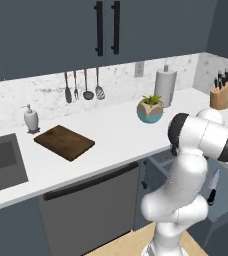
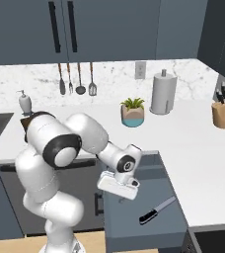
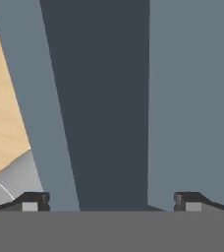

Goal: Pick up the knife from the drawer and place it on the cutting board. Then place the meat from the plate to the cutting board.

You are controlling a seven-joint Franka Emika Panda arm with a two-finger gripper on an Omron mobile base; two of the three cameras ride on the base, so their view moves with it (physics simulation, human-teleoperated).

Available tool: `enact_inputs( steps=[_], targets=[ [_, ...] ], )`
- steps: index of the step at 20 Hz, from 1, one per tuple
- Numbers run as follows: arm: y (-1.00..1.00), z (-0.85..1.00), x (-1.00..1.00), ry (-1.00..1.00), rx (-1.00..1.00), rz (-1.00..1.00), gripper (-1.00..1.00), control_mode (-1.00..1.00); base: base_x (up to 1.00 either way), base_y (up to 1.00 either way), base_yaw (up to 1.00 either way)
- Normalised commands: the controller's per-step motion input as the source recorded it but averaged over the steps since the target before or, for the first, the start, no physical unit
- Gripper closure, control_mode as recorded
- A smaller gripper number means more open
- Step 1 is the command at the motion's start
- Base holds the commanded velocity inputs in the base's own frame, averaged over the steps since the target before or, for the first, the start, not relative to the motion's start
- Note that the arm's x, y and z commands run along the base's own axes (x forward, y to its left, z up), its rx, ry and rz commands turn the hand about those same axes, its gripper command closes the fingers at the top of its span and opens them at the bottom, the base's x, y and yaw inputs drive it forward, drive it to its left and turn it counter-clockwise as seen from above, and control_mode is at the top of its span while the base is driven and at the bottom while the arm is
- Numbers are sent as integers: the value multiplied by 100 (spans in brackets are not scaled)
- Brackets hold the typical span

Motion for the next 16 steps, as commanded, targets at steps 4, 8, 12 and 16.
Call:
enact_inputs(
  steps=[4, 8, 12, 16],
  targets=[
    [100, 7, -89, -36, -12, 0, -100, -100, 0, 0, 0],
    [10, 96, 4, -39, -5, -5, -100, -100, 0, 0, 0],
    [-67, 100, 31, -7, 0, -12, -100, -100, 0, 0, 0],
    [-94, 36, 33, 2, -4, -22, -100, -100, 0, 0, 0]
  ],
)
